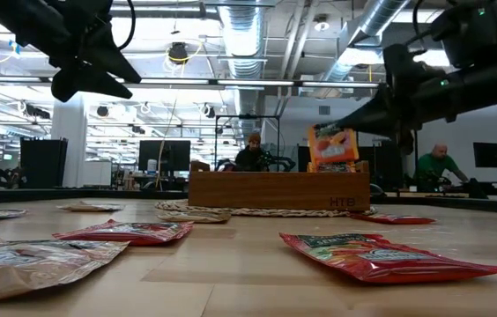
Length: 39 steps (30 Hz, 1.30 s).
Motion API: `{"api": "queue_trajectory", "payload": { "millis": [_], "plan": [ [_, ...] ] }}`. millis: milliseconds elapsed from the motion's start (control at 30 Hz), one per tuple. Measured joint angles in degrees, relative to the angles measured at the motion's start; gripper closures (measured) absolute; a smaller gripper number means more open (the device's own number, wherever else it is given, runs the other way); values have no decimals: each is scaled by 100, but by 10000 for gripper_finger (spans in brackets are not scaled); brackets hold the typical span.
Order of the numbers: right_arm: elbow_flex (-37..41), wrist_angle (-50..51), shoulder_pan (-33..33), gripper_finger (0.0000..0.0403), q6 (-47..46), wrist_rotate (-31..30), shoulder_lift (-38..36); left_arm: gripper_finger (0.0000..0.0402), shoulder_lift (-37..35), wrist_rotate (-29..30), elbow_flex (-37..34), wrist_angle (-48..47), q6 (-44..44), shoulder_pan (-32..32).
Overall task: Pick & Place Tea
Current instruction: Put the orange tea bag into the right section of the wooden organizer
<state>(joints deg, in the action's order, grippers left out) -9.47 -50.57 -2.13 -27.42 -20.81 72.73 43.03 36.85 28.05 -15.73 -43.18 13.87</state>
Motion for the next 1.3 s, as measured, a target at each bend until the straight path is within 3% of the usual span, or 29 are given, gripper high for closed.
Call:
{"api": "queue_trajectory", "payload": {
  "millis": [500, 1300],
  "plan": [
    [-2, -494, -9, 403, -59, -69, 905, 223, 2, -128, 0, -12, 0, 0],
    [-11, -390, -9, 403, 233, -11, 900, 223, 2, -261, 2, -54, 9, 0]
  ]
}}
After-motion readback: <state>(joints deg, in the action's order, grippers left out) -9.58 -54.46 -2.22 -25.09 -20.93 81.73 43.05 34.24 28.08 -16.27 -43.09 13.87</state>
